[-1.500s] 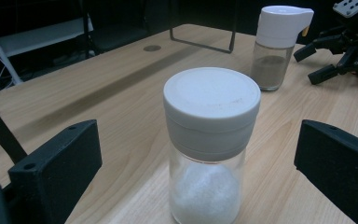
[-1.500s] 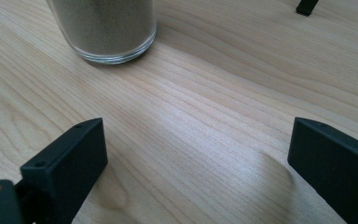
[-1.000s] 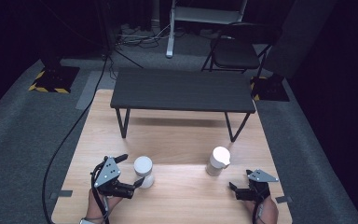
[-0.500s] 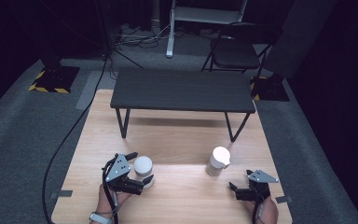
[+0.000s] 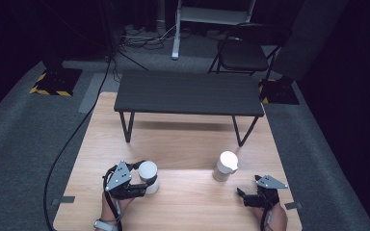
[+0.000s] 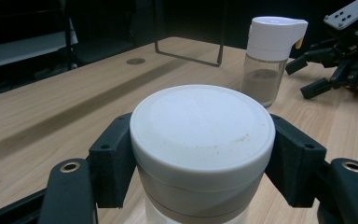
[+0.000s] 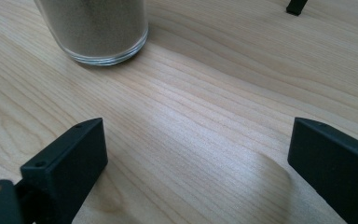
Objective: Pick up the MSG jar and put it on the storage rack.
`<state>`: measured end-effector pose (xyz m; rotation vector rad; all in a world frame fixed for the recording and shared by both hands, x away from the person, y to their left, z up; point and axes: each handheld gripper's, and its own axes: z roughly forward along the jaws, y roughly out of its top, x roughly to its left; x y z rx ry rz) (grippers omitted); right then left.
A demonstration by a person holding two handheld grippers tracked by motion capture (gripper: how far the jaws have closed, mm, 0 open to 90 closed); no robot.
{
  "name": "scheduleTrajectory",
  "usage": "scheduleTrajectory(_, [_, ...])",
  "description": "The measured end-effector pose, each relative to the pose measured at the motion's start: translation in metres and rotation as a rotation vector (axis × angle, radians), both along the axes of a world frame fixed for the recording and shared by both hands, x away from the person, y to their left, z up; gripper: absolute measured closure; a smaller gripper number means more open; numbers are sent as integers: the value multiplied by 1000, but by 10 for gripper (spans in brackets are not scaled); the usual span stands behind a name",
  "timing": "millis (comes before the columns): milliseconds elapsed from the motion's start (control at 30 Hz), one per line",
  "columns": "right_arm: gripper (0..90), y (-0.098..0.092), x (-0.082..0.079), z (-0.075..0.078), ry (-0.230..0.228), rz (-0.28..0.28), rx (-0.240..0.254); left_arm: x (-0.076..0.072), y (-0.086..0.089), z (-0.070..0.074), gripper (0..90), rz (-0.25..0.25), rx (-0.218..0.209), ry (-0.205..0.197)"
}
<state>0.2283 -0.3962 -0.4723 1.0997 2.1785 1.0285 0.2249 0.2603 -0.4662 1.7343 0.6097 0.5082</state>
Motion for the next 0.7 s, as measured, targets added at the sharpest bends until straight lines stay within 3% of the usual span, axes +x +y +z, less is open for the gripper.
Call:
scheduleTrajectory(500, [43, 1, -2, -1, -9, 4, -7, -6, -1, -15, 331, 21, -45, -34])
scheduleTrajectory(700, [43, 1, -2, -1, -10, 5, -8, -10, -5, -15, 332, 44, -50, -30])
